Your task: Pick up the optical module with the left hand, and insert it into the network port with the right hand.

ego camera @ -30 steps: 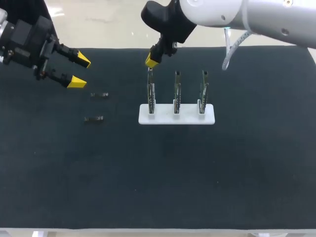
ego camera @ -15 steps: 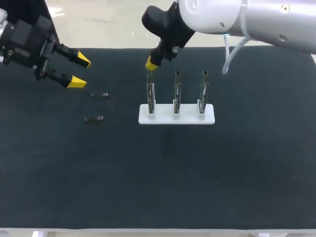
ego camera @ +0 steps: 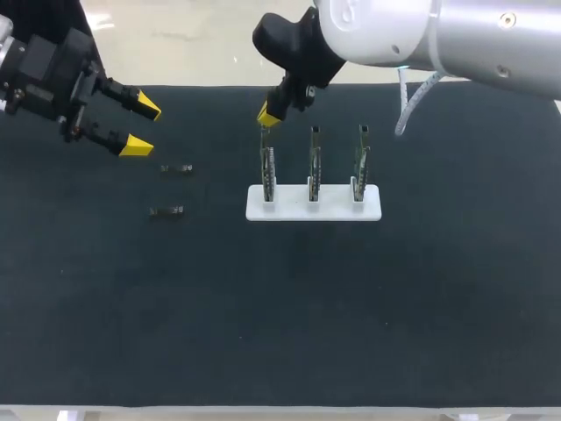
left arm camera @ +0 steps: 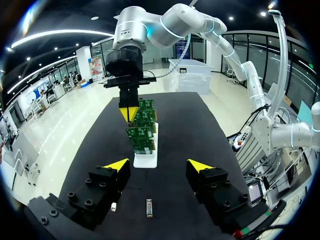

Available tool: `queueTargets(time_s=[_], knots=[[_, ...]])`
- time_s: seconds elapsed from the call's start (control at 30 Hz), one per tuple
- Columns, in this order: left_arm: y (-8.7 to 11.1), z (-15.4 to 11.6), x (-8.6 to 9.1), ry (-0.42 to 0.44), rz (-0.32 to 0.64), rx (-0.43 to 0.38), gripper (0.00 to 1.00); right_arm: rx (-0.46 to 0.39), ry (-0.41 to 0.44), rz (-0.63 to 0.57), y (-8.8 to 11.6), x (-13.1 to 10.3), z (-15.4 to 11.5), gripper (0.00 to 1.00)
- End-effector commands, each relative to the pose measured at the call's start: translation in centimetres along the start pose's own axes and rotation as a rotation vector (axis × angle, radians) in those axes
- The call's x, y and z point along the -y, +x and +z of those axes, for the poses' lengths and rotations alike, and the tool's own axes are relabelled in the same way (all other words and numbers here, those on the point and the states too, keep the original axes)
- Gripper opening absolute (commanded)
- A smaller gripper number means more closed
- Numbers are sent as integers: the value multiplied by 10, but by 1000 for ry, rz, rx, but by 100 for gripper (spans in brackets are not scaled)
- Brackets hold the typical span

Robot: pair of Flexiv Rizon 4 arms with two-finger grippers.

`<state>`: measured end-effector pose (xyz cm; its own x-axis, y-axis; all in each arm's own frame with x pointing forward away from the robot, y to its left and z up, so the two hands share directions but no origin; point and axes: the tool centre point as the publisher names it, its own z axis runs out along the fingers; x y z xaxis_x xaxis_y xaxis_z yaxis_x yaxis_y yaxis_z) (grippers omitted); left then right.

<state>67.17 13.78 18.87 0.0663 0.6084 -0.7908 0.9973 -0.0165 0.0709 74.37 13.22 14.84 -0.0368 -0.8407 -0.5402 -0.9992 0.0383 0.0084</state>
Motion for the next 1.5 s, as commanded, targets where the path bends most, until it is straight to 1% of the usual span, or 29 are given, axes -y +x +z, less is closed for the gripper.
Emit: queueTargets(time_s=[0.03, 0.17, 0.5, 1.0, 1.3, 1.5], knots=[[0, 0, -1, 1, -1, -3, 100, -15, -17, 2, -5, 4, -10, 0], [0, 0, -1, 1, -1, -3, 100, -20, -25, 3, -5, 4, -13, 0], [0, 0, -1, 1, -1, -3, 100, -6, -18, 8, -5, 2, -5, 0], [0, 0, -1, 1, -1, -3, 100, 3, -3, 6, 4, 0, 5, 0], [0, 0, -1, 1, -1, -3, 100, 2, 0, 4, 6, -2, 6, 0], [0, 0, -1, 1, -1, -3, 100, -11, -4, -4, 1, -2, -3, 0]])
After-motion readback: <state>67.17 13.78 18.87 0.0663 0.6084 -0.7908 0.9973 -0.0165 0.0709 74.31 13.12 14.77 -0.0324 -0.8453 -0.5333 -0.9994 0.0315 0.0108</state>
